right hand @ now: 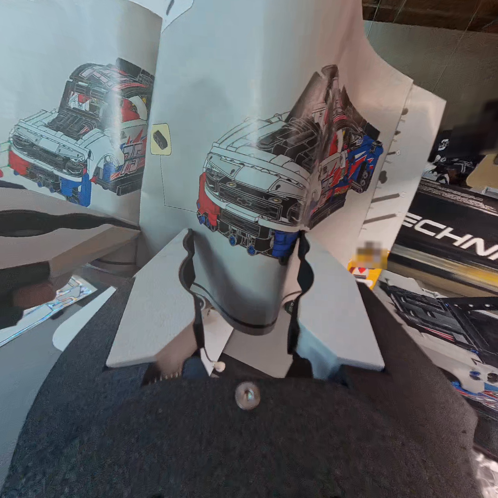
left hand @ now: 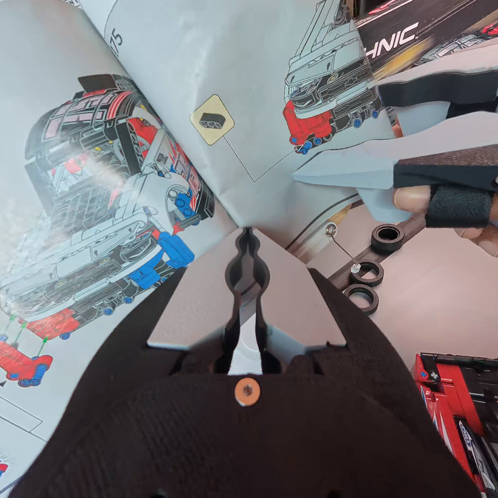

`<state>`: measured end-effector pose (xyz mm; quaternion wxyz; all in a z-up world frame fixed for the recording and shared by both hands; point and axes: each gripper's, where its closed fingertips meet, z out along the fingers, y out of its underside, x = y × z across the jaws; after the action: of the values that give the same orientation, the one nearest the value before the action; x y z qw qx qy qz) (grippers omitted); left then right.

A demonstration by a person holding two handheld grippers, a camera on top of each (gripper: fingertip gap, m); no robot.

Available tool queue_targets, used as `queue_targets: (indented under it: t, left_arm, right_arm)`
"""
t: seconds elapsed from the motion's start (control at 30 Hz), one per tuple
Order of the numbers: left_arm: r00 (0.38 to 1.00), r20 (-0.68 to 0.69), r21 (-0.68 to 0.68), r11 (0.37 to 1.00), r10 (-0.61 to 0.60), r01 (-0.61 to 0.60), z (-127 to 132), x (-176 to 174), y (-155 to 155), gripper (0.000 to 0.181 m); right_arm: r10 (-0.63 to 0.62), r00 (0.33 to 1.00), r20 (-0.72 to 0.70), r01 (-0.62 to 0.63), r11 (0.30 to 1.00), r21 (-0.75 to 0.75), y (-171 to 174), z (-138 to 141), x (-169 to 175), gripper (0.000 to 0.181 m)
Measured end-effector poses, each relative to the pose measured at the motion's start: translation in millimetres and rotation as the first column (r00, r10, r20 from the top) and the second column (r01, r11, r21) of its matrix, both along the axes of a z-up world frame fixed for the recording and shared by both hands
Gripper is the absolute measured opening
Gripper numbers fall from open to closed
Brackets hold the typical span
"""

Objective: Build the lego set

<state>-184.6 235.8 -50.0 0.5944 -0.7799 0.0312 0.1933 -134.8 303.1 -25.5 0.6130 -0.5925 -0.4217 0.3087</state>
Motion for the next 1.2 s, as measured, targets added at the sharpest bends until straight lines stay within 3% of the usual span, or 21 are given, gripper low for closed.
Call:
queue_targets:
  t: [0.33,0.7,0.9,0.97,1.07,1.13,1.2]
  left_arm:
    - [1.000,-0.020,0.006,1.000,-0.001,0.001,0,0,1,0.000]
    - [1.000,-0.024,0.005,1.000,0.003,-0.003,0,1,1,0.000]
    - [1.000,-0.022,0.005,1.000,0.004,-0.004,0,1,1,0.000]
    - [1.000,-0.024,0.005,1.000,0.003,-0.003,0,1,1,0.000]
    - [1.000,-0.020,0.006,1.000,0.003,-0.003,0,1,0,0.000]
    - [1.000,-0.015,0.005,1.000,0.004,-0.004,0,1,0,0.000]
    - [1.000,-0.007,0.005,1.000,0.003,-0.003,0,1,0,0.000]
  right_arm:
    - [0.021,0.997,-0.072,-0.015,0.997,0.082,-22,6,24,0.056]
    - [0.061,0.993,-0.099,-0.050,0.993,0.109,-27,15,33,0.056]
    - [0.045,0.990,-0.132,-0.026,0.989,0.143,-29,21,40,0.033]
    - [0.090,0.988,-0.125,-0.072,0.988,0.140,-36,20,40,0.023]
    - [0.052,0.989,-0.141,-0.028,0.986,0.167,-34,23,45,0.036]
    - [0.084,0.988,-0.129,-0.064,0.986,0.153,-37,20,43,0.026]
    - [0.070,0.988,-0.138,-0.050,0.988,0.147,-36,21,45,0.028]
